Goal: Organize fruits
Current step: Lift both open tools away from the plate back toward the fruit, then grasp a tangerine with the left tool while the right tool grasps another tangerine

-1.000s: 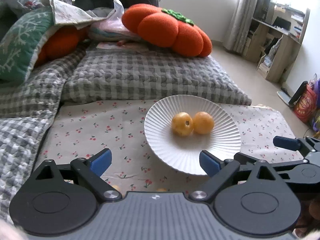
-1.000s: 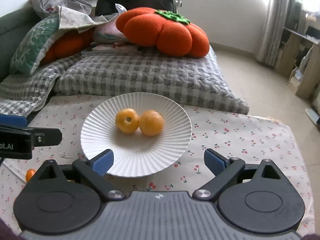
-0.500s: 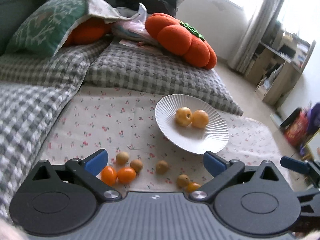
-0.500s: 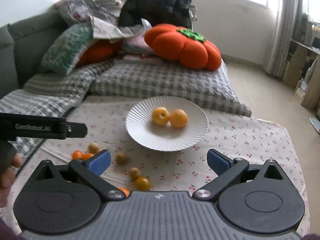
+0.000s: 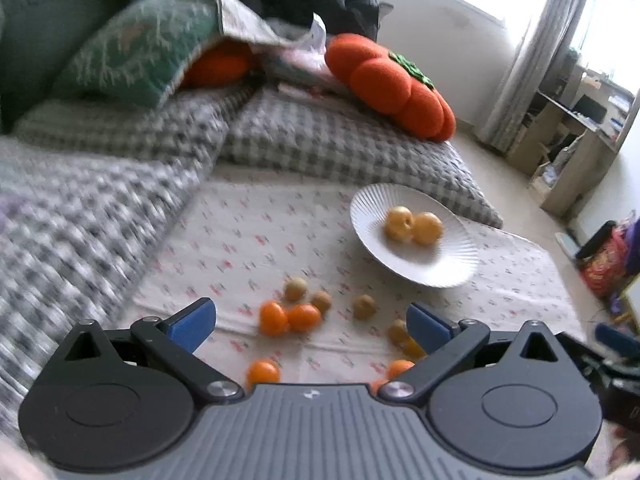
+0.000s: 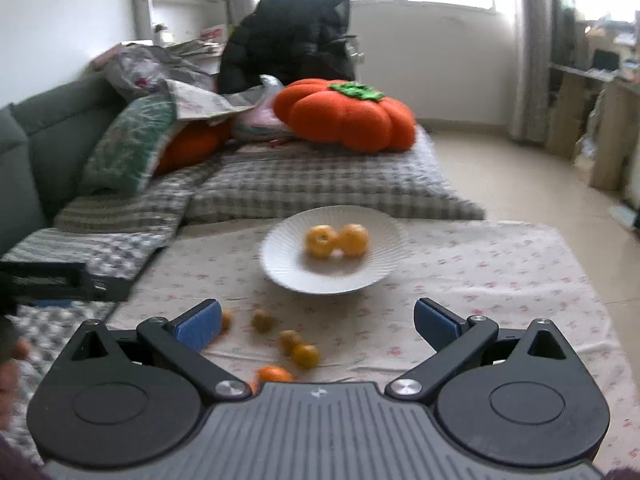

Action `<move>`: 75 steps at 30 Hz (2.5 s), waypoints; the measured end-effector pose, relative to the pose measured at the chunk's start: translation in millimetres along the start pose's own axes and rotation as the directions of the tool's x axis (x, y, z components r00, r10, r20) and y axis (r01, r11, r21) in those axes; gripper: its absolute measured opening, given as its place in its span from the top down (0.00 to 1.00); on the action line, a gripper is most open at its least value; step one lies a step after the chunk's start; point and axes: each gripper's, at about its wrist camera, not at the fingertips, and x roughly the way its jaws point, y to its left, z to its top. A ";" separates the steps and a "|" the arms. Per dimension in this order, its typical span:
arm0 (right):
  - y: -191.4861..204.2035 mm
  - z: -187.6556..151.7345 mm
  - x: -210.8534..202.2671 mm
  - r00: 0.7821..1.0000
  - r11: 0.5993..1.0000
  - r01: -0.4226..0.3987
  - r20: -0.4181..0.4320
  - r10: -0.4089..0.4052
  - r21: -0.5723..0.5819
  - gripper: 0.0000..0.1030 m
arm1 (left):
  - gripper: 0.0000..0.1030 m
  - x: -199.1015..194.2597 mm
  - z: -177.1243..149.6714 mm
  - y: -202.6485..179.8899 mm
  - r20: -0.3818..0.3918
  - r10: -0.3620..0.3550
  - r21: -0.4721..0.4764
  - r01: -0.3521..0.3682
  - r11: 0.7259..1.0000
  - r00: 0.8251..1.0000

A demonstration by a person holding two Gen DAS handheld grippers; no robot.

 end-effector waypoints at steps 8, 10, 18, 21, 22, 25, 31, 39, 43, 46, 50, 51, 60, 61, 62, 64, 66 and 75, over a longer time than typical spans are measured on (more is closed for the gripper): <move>-22.8 -12.9 27.4 0.993 0.995 -0.043 -0.102 0.053 0.092 0.04 | 0.08 20.2 -6.7 -12.7 -0.022 0.039 0.113 -0.036 0.993 0.999; -22.0 -18.3 34.0 0.989 0.994 -0.065 -0.128 0.076 0.090 0.06 | 0.08 25.2 -7.6 -13.0 -0.023 0.048 0.123 -0.045 0.991 0.999; -15.2 -23.6 44.1 0.973 0.988 -0.143 -0.175 0.151 0.058 0.15 | 0.23 45.6 -21.5 -10.8 -0.044 0.055 0.246 -0.043 0.968 0.998; -14.9 -26.3 56.8 0.958 0.983 -0.159 -0.226 0.176 0.092 0.23 | 0.25 52.8 -24.1 -2.6 -0.071 0.056 0.256 -0.036 0.966 0.996; -15.6 -27.1 61.7 0.950 0.979 -0.166 -0.246 0.190 0.116 0.24 | 0.25 54.2 -24.0 -1.2 -0.083 0.042 0.251 -0.020 0.968 0.996; -17.8 -28.7 75.5 0.933 0.968 -0.166 -0.287 0.217 0.190 0.26 | 0.25 49.8 -26.0 -8.4 -0.119 -0.081 0.243 0.108 0.964 0.990; -9.9 -34.6 97.6 0.901 0.948 -0.171 -0.347 0.261 0.269 0.32 | 0.27 57.7 -52.6 -55.2 -0.215 -0.174 0.414 0.251 0.875 0.961; -0.7 -37.2 112.3 0.889 0.949 -0.172 -0.373 0.265 0.263 0.41 | 0.39 87.6 -70.4 -60.8 -0.271 -0.142 0.440 0.253 0.862 0.952; -6.0 -39.7 118.3 0.875 0.931 -0.176 -0.383 0.297 0.321 0.42 | 0.47 95.6 -71.6 -61.7 -0.280 -0.150 0.440 0.266 0.858 0.948; -5.1 -41.7 122.4 0.872 0.935 -0.170 -0.395 0.290 0.311 0.43 | 0.54 98.3 -73.3 -65.4 -0.276 -0.145 0.451 0.262 0.853 0.950; -0.8 -42.9 127.2 0.870 0.942 -0.168 -0.404 0.281 0.292 0.48 | 0.68 103.5 -76.9 -67.5 -0.291 -0.141 0.456 0.267 0.849 0.946; 0.3 -43.1 128.2 0.870 0.942 -0.171 -0.404 0.282 0.289 0.50 | 0.71 104.4 -78.0 -68.1 -0.297 -0.141 0.458 0.270 0.847 0.944; 10.9 -45.1 132.2 0.867 0.949 -0.201 -0.407 0.287 0.242 0.67 | 0.74 107.8 -76.6 -67.3 -0.302 -0.143 0.452 0.274 0.849 0.943; 10.8 -44.8 131.1 0.869 0.951 -0.201 -0.405 0.285 0.237 0.68 | 0.74 106.8 -77.2 -67.7 -0.300 -0.142 0.454 0.272 0.849 0.943; 10.6 -44.8 130.4 0.870 0.951 -0.201 -0.404 0.284 0.235 0.68 | 0.74 106.6 -77.5 -67.7 -0.298 -0.139 0.457 0.269 0.848 0.944; 10.1 -44.5 129.3 0.870 0.951 -0.201 -0.404 0.284 0.235 0.68 | 0.74 106.7 -77.1 -67.5 -0.296 -0.132 0.460 0.262 0.848 0.946; 10.7 -44.3 129.0 0.870 0.951 -0.200 -0.403 0.283 0.234 0.68 | 0.74 107.1 -76.0 -67.2 -0.295 -0.129 0.458 0.259 0.851 0.947; 11.3 -38.5 121.7 0.884 0.952 -0.206 -0.374 0.280 0.225 0.68 | 0.74 102.8 -71.4 -65.3 -0.281 -0.126 0.454 0.247 0.856 0.951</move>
